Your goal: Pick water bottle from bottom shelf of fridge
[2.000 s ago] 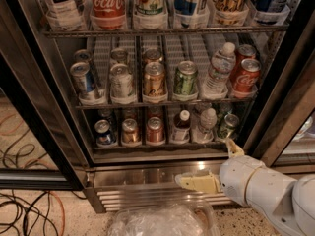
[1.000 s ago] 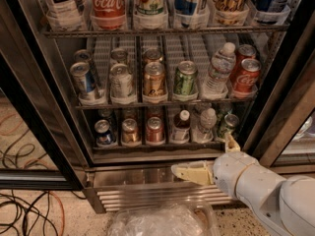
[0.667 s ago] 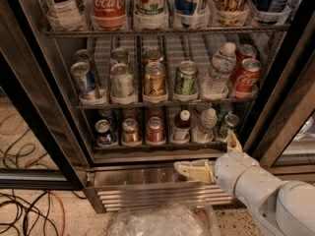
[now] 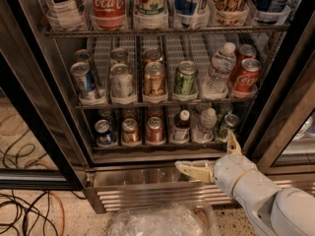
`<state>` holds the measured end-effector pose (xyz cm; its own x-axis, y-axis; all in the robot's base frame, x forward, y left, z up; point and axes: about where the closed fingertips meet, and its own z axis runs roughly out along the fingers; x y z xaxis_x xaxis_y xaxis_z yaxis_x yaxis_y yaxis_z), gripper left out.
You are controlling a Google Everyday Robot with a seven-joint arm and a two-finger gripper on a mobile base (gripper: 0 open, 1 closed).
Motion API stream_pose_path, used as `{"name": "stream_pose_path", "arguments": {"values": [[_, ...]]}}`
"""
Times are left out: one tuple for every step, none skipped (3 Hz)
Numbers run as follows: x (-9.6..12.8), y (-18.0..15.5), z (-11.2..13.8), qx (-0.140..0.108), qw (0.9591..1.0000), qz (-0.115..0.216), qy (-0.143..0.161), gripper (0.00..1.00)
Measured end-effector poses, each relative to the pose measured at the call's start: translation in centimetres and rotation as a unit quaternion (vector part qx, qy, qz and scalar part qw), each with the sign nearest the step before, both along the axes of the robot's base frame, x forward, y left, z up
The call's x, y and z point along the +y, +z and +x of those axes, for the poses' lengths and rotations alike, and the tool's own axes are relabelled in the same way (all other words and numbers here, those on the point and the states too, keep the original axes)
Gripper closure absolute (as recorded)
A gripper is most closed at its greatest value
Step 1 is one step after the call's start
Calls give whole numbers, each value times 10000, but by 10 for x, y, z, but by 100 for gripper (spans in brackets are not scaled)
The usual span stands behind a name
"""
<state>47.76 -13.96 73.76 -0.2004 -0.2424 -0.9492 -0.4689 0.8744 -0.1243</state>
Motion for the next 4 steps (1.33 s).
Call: {"name": "stream_pose_path", "arguments": {"values": [[-8,-8,4,-178,9998,3,-77,0],[-26,-17,16,-589,9979,-65,-265,0],[-44,-32,28,-896,9955,-37,-321,0],[-44,-47,35,-962,9953,109,-81,0]]}}
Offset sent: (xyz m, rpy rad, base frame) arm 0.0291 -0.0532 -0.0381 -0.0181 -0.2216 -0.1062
